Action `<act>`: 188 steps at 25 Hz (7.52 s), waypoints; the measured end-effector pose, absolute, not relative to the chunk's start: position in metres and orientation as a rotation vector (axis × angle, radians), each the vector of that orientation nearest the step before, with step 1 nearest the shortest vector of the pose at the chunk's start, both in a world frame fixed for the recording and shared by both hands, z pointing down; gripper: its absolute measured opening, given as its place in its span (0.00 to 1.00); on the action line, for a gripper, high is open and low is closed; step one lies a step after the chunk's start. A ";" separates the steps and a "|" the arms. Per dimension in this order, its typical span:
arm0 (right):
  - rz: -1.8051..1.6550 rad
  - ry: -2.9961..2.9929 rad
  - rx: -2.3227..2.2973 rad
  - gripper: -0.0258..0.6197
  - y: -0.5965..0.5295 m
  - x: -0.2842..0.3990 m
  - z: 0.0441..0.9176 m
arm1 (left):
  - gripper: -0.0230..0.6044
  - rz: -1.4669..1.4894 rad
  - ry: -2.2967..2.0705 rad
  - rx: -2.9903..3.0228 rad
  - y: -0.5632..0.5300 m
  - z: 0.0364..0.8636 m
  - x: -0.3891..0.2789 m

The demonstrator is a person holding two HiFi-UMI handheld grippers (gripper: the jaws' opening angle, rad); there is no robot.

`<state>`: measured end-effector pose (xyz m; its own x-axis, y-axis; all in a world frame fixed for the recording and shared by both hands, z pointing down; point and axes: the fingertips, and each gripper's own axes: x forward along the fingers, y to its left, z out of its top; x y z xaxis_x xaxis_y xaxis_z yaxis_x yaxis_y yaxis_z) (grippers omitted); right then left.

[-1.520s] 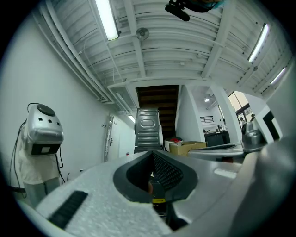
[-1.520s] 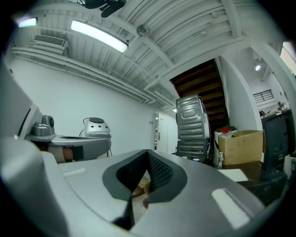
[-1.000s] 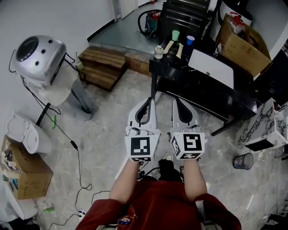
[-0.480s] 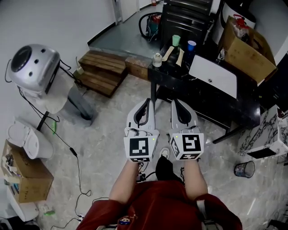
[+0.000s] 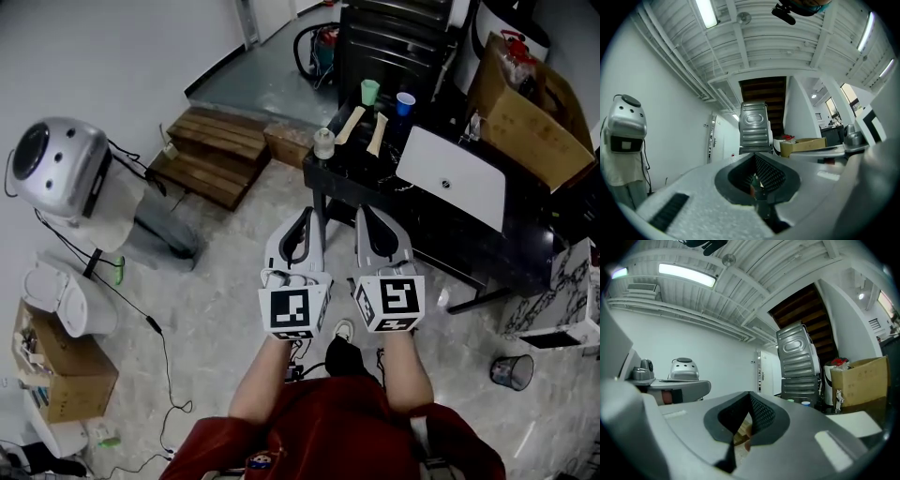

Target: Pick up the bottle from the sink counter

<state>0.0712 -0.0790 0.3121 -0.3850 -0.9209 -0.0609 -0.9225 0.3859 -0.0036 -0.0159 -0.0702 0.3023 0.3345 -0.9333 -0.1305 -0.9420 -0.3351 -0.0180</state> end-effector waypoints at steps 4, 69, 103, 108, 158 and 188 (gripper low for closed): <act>0.036 2.580 -1.684 0.04 -0.115 0.081 0.311 | 0.04 0.134 1.772 -2.466 -0.105 0.298 -0.005; -0.039 2.709 -1.715 0.19 -0.395 0.032 0.374 | 0.04 0.054 1.856 -2.502 -0.390 0.353 -0.050; -0.339 2.817 -1.830 0.58 -0.452 0.007 0.488 | 0.04 -0.044 1.909 -2.649 -0.445 0.430 -0.078; -0.397 2.844 -1.833 0.63 -0.457 0.005 0.506 | 0.04 -0.068 1.922 -2.662 -0.452 0.441 -0.081; -0.432 2.913 -1.927 0.56 -0.485 -0.004 0.549 | 0.04 -0.120 1.960 -2.694 -0.467 0.470 -0.101; -0.294 2.729 -2.029 0.56 -0.466 0.043 0.484 | 0.04 -0.061 1.749 -2.759 -0.463 0.431 -0.045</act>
